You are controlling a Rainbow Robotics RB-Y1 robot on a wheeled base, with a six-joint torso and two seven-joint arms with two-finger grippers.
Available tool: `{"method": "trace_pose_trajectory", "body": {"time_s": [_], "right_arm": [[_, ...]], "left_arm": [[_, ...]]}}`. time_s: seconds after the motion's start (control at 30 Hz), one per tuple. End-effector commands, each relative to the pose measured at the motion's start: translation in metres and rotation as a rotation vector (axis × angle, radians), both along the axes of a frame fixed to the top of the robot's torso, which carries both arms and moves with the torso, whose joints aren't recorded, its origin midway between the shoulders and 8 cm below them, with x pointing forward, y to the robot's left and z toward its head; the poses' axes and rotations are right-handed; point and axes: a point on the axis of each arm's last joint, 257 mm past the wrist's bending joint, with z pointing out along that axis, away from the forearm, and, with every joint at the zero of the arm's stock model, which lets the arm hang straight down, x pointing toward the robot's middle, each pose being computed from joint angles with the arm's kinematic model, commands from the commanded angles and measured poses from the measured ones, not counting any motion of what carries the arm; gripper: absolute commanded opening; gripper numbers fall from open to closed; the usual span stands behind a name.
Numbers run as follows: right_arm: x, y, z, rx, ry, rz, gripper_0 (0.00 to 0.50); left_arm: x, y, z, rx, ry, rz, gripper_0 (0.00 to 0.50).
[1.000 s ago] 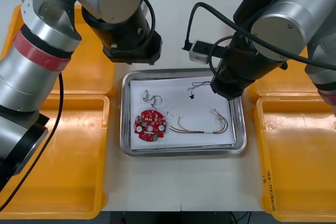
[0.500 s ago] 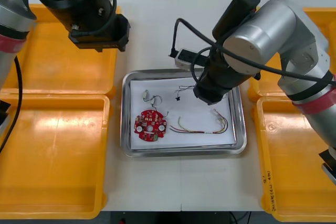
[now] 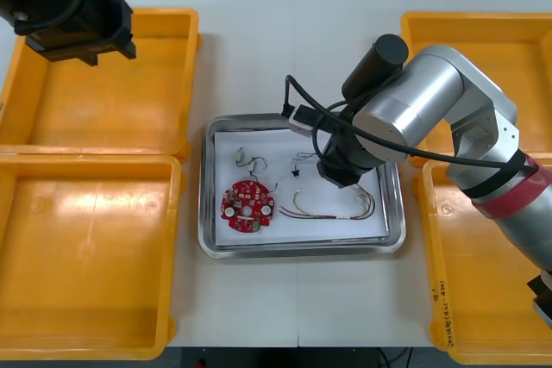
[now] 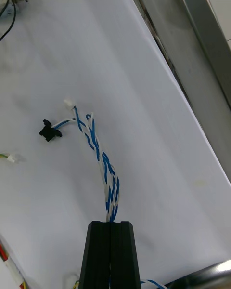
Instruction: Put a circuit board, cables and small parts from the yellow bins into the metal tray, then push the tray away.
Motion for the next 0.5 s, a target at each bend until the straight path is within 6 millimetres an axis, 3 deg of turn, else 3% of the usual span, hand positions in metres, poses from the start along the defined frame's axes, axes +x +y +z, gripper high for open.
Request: {"method": "trace_pose_trajectory", "body": {"time_s": [0.03,0.33,0.37,0.4,0.43,0.47,0.5], "right_arm": [[0.002,0.007,-0.011,0.005,-0.013,0.030,0.000],[0.007,0.006,-0.012,-0.004,-0.027,0.031,0.000],[0.008,0.005,-0.013,-0.005,-0.027,0.030,0.020],[0.008,0.005,-0.012,-0.003,-0.028,0.030,0.096],[0.008,0.005,-0.012,-0.003,-0.028,0.030,0.096],[0.008,0.005,-0.012,-0.002,-0.027,0.029,0.394],[0.008,0.005,-0.012,-0.003,-0.028,0.028,0.459]], "left_arm": [[-0.009,0.042,0.014,0.111,-0.072,-0.086,0.500],[-0.041,0.054,-0.006,0.101,-0.086,-0.106,0.500],[-0.045,0.055,-0.009,0.095,-0.086,-0.107,0.500],[-0.050,0.057,-0.014,0.087,-0.079,-0.108,0.500],[-0.050,0.057,-0.014,0.087,-0.079,-0.108,0.500],[-0.059,0.060,-0.025,0.085,-0.060,-0.107,0.500],[-0.061,0.062,-0.028,0.087,-0.056,-0.105,0.500]]}}
